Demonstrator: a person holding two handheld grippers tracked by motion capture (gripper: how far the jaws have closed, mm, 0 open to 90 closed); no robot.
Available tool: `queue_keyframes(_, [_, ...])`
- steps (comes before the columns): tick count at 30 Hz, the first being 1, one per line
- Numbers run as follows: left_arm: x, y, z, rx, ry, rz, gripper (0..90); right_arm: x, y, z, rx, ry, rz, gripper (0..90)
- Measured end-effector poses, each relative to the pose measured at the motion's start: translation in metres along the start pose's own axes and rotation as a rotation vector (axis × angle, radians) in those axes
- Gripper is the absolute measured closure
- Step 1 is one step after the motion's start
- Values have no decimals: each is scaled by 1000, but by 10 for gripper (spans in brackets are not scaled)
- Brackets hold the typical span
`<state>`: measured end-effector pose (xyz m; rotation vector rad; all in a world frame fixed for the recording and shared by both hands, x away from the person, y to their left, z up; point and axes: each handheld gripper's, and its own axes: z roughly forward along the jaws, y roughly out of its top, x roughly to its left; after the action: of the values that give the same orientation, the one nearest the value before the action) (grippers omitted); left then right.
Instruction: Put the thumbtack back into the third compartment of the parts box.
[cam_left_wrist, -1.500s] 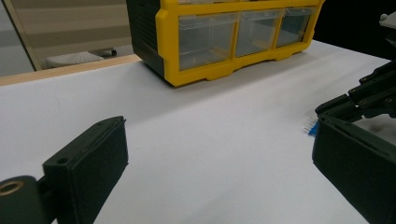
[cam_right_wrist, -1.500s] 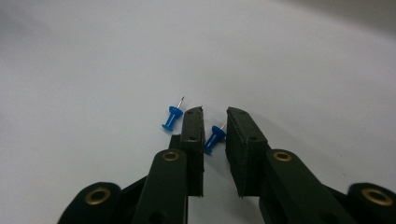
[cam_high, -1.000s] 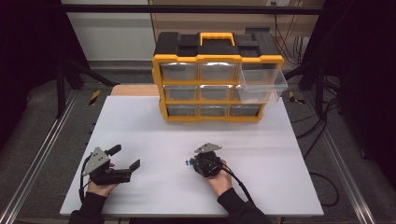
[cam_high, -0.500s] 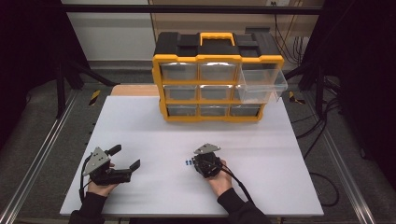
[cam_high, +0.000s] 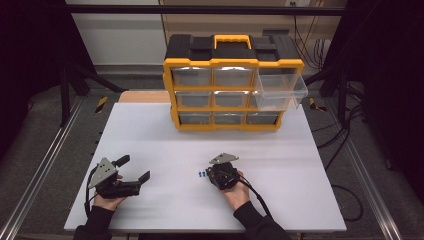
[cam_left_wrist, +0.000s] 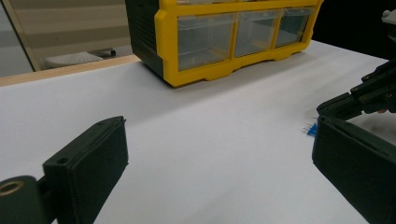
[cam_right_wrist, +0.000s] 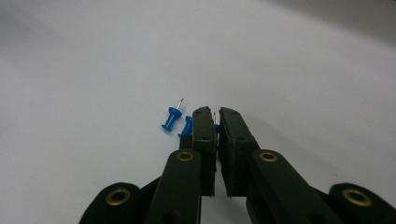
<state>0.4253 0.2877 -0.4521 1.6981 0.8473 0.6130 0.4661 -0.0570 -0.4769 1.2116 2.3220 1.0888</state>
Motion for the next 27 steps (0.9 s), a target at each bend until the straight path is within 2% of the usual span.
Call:
queue_keyframes(8, [0,0,0,2,0,2,32,-3,3,-12,-23,21,3,858])
queue_keyframes(9, [0,0,0,2,0,2,32,-2,4,-13,-24,16,20,858])
queue_keyframes(12, [0,0,0,1,1,0,32,-5,5,-18,-37,29,6,858])
queue_keyframes(20, [0,0,0,0,0,-2,32,-13,9,-34,-63,42,28,858])
queue_keyframes(27, [-1,0,0,0,0,-2,32,-21,11,-44,-78,53,10,858])
